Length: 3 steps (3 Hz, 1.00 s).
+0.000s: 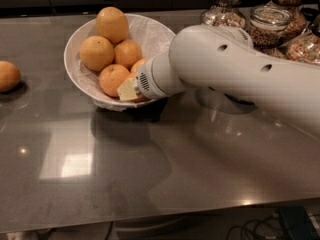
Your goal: Pick orange from white bowl
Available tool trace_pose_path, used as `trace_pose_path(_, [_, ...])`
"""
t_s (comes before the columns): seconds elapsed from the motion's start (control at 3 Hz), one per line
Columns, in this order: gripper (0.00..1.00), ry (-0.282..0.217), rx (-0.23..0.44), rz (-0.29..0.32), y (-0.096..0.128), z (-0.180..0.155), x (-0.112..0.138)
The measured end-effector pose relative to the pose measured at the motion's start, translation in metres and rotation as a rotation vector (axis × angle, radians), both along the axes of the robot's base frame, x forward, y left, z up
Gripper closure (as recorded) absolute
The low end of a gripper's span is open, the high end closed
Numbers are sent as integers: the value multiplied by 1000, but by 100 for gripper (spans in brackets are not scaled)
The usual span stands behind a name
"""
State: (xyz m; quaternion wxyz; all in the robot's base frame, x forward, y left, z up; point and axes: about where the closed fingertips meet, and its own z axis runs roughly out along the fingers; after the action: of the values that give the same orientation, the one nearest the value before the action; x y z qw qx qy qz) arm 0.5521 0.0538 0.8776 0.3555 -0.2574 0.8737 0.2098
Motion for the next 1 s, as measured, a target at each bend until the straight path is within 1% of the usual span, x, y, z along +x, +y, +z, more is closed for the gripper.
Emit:
trace_pose_path(0.33, [100, 0, 0, 0, -1, -1, 0])
trace_pose_path(0.67, [100, -19, 1, 23, -1, 6, -1])
trace_pose_path(1.0, [100, -61, -2, 77, 1, 25, -3])
